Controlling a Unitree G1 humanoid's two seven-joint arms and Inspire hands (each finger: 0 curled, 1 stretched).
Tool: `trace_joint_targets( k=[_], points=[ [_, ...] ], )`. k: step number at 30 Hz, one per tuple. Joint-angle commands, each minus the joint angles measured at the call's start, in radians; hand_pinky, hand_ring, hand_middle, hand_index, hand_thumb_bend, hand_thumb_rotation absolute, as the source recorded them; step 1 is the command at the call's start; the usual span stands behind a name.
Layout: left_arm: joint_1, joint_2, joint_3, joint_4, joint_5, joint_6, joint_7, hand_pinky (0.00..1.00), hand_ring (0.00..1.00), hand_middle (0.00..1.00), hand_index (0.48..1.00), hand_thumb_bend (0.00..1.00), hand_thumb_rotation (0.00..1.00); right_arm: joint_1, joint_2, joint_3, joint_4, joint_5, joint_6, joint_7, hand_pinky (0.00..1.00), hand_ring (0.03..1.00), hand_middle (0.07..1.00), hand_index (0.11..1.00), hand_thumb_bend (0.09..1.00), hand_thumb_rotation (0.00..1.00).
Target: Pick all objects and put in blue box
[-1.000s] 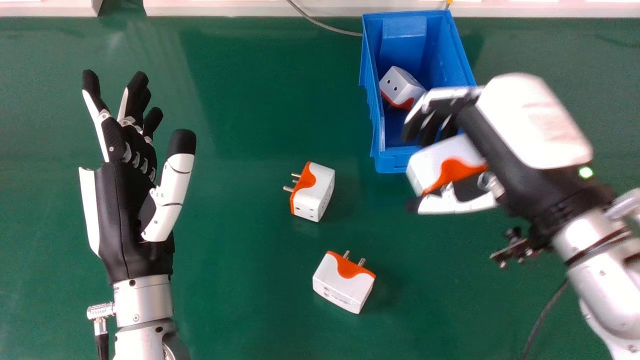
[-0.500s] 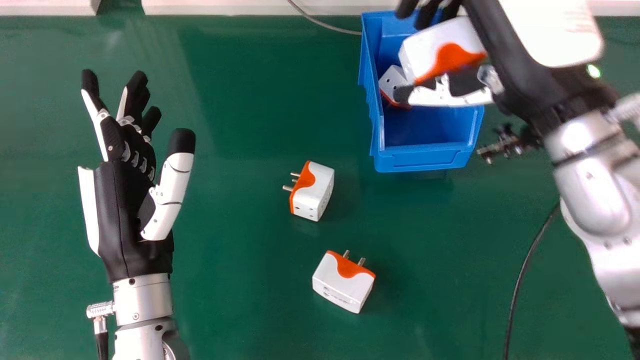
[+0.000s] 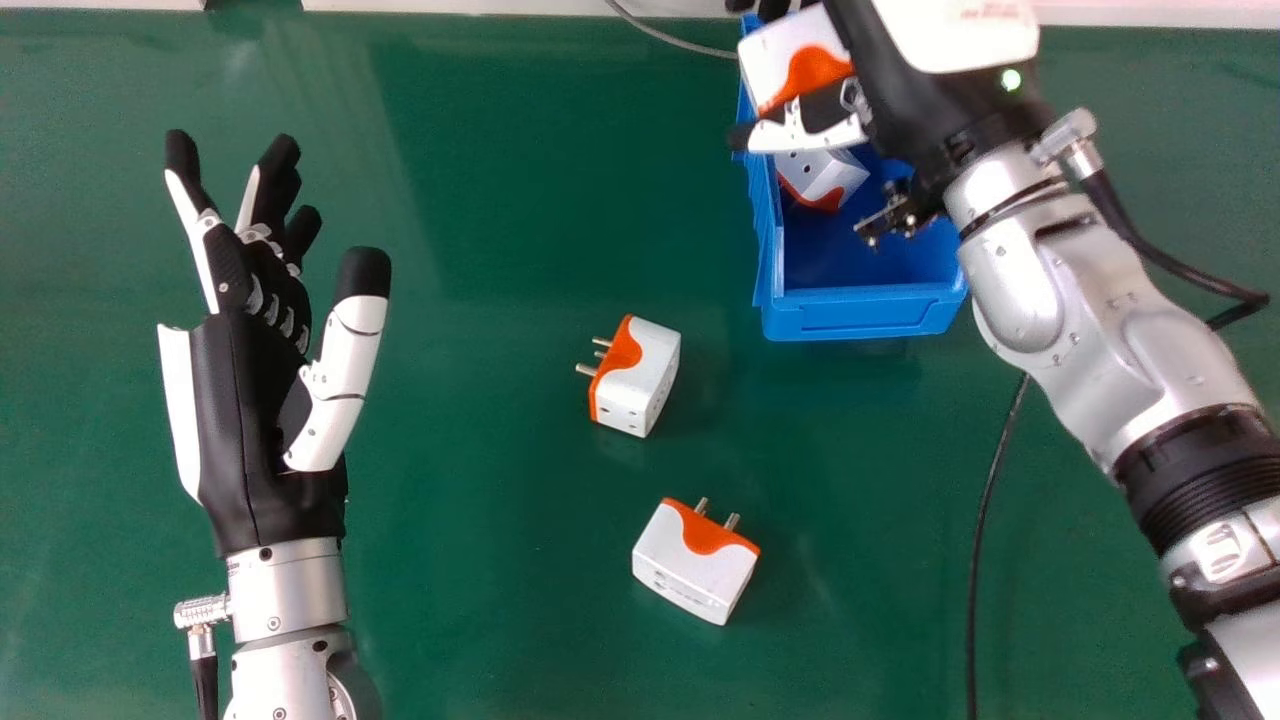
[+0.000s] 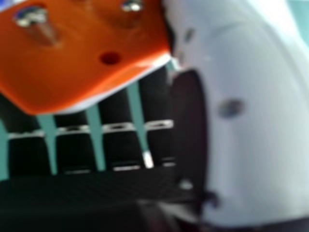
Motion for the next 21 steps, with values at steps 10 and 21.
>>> trace_joint_targets(
  k=[10,21],
  points=[
    [-0.005,0.006,-0.001,-0.007,0.017,-0.011,0.008,0.93,0.95,0.93,0.917,0.69,0.61,0.036,-0.044,-0.006,-0.203,0.015,0.112,0.033,0.99,0.999,0.999,0.998,1.000,0.41],
    [0.006,0.003,-0.009,-0.023,0.008,-0.012,0.004,0.93,0.95,0.93,0.919,0.68,0.60,0.089,-0.076,-0.031,-0.342,0.052,0.089,0.070,1.00,1.000,1.000,1.000,1.000,0.48]
  ],
)
